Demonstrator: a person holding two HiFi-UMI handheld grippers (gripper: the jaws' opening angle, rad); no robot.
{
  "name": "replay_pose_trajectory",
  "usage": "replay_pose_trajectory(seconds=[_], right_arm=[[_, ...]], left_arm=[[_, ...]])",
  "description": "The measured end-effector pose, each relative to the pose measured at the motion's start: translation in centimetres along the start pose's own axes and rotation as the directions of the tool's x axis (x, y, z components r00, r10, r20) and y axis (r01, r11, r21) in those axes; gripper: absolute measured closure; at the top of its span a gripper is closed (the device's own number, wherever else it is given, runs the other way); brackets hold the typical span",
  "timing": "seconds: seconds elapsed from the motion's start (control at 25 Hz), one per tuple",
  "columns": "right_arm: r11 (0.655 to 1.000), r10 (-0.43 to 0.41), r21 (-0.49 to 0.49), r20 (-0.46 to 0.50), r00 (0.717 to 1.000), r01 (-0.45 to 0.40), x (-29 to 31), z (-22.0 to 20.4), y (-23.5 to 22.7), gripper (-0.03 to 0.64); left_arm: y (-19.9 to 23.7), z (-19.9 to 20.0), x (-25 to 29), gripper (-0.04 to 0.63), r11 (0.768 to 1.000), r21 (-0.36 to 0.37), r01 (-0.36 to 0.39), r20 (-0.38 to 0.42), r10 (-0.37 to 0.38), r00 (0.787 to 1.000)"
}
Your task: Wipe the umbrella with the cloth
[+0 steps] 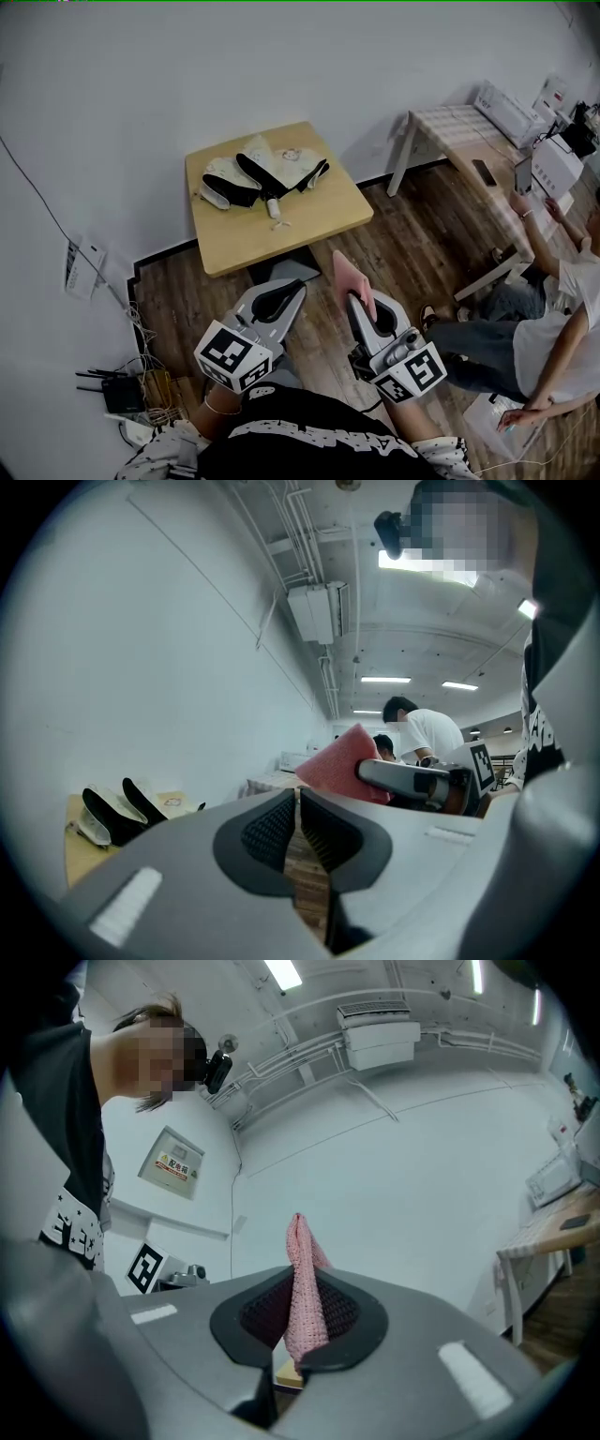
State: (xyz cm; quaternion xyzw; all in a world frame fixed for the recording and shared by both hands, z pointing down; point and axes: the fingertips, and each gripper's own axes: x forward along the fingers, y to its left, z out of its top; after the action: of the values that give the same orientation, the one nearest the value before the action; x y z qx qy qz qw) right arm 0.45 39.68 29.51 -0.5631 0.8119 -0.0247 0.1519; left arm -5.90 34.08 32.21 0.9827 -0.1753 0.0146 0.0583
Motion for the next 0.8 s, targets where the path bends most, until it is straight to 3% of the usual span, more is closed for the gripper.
replay_pose_trajectory(seconds=[0.8], right_arm=[[0.999, -0.044, 0.005, -0.058, 0.997, 0.045, 16.2, -3.1, -6.6, 0.586]], left_arm=[[17.9, 0.8, 5.7, 0.601, 0.999, -0.027, -0.02, -0.026, 0.019, 0.999]])
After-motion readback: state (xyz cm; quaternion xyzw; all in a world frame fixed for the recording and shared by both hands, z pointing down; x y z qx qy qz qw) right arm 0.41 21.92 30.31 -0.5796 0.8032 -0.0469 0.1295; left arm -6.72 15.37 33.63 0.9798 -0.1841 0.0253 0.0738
